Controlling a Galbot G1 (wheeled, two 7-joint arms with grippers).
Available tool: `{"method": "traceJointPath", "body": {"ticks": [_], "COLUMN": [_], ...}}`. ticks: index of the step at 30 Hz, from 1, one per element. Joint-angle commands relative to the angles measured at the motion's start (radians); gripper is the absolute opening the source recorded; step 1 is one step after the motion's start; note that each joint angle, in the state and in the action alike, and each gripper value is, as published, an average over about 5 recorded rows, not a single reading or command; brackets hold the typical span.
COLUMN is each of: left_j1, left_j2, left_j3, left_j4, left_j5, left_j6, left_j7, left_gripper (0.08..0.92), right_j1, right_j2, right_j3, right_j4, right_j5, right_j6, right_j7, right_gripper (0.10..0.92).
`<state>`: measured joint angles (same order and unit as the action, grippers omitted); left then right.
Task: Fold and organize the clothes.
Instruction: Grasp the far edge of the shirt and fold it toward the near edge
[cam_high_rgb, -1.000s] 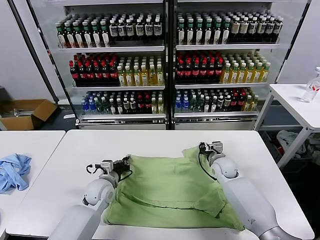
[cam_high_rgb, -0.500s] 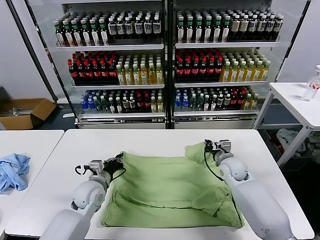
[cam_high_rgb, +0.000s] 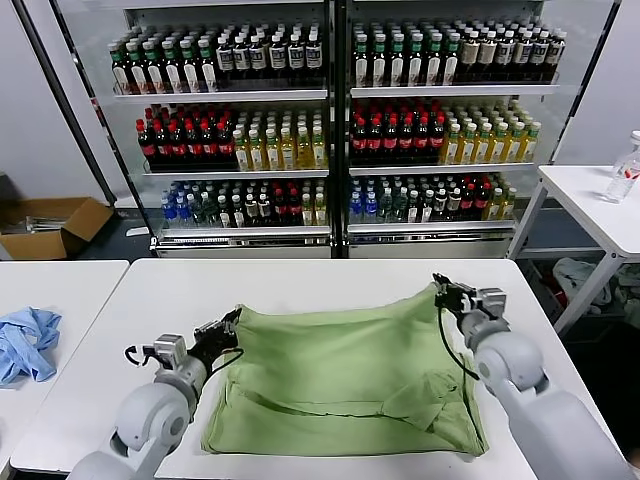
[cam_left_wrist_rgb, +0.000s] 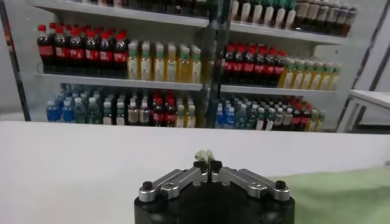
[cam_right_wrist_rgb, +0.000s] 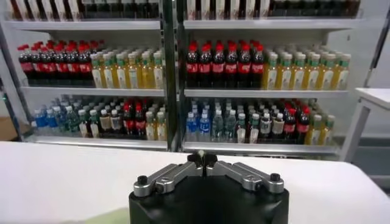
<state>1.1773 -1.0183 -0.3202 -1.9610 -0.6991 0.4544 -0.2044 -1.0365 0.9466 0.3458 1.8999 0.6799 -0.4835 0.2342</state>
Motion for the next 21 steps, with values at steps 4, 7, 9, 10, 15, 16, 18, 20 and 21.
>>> {"method": "traceJointPath", "body": {"ticks": [4, 7, 9, 10, 15, 16, 18, 20, 21], "left_j1": [0.154, 0.159, 0.163, 0.166, 0.182, 0.183, 0.184, 0.185, 0.187], "left_j2": [0.022, 0.024, 0.025, 0.026, 0.021, 0.020, 0.019, 0.019, 0.019], "left_j3": [-0.025, -0.025, -0.025, -0.024, -0.015, -0.014, -0.013, -0.014, -0.014], "left_j4": [-0.113, -0.104, -0.101, -0.100, -0.101, -0.101, -0.101, -0.102, -0.103], "left_j5": [0.029, 0.046, 0.058, 0.068, 0.117, 0.124, 0.129, 0.134, 0.136], "left_j6": [0.048, 0.061, 0.069, 0.072, 0.083, 0.085, 0.088, 0.091, 0.091], "left_j7": [0.007, 0.008, 0.008, 0.008, 0.009, 0.009, 0.009, 0.009, 0.009], "left_gripper": [0.088, 0.088, 0.088, 0.088, 0.088, 0.088, 0.088, 0.088, 0.088], "right_j1": [-0.338, -0.398, -0.434, -0.450, -0.504, -0.514, -0.532, -0.553, -0.562], "right_j2": [-0.012, 0.006, 0.019, 0.027, 0.064, 0.073, 0.092, 0.113, 0.122], "right_j3": [0.174, 0.200, 0.215, 0.222, 0.246, 0.250, 0.257, 0.260, 0.259], "right_j4": [0.265, 0.291, 0.302, 0.305, 0.318, 0.324, 0.339, 0.353, 0.357], "right_j5": [-0.016, -0.034, -0.049, -0.056, -0.077, -0.080, -0.085, -0.094, -0.101], "right_j6": [-0.017, -0.023, -0.025, -0.026, -0.027, -0.028, -0.031, -0.034, -0.034], "right_j7": [0.011, 0.012, 0.011, 0.011, 0.013, 0.014, 0.016, 0.017, 0.017], "right_gripper": [0.108, 0.108, 0.108, 0.108, 0.108, 0.108, 0.108, 0.108, 0.108]}}
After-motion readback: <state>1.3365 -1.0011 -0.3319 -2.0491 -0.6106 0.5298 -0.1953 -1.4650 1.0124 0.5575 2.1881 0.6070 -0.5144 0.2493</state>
